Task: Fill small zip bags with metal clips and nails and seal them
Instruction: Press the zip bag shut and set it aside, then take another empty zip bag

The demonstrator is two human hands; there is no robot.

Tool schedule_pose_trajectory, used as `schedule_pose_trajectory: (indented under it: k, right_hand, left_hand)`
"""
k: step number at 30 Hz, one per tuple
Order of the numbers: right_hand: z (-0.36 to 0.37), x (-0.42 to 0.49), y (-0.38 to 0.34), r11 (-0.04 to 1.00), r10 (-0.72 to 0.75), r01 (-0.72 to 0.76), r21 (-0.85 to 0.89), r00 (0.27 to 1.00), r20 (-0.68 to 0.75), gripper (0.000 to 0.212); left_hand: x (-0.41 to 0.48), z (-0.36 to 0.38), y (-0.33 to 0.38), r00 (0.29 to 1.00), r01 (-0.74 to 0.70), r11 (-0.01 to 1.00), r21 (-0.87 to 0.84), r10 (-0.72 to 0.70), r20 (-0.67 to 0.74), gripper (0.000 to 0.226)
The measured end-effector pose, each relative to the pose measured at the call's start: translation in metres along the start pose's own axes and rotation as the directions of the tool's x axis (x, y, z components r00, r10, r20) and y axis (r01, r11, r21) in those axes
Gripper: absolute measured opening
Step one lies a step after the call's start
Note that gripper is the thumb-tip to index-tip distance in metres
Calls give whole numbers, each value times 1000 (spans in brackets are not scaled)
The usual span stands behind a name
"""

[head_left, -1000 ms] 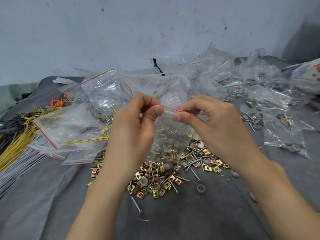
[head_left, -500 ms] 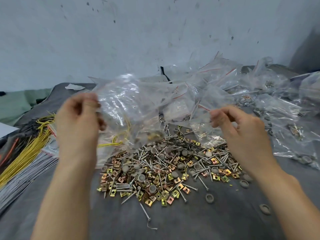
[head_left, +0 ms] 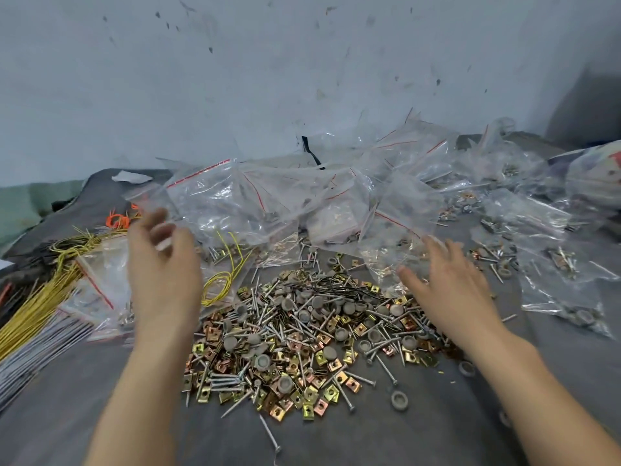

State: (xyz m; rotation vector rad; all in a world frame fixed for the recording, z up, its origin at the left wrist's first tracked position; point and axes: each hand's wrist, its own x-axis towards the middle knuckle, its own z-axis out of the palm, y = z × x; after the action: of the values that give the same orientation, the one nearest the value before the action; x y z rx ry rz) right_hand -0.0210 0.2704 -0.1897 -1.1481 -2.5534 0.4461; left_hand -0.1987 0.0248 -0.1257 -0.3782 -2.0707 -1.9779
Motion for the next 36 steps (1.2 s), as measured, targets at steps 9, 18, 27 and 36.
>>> schedule_pose_trajectory:
  k: [9, 18, 27, 36]
  right_hand:
    - [4, 10, 8, 998, -60, 61, 12, 993, -99, 36]
    - [-23, -19, -44, -145, -256, -183, 972, 956, 142, 27]
    - [1, -31, -62, -269, -282, -287, 919, 936, 209, 43]
    - [-4, -25, -56, -208, -84, -157, 966, 986, 142, 34]
  left_hand:
    - [-34, 40, -3, 945, -88, 993, 78, 58, 323, 26]
    - [-58, 52, 6, 749, 288, 958, -2, -224, 623, 18]
    - [-67, 49, 3, 738, 328, 942, -65, -213, 641, 21]
    - [-63, 36, 2, 883, 30, 999, 46, -48, 467, 15]
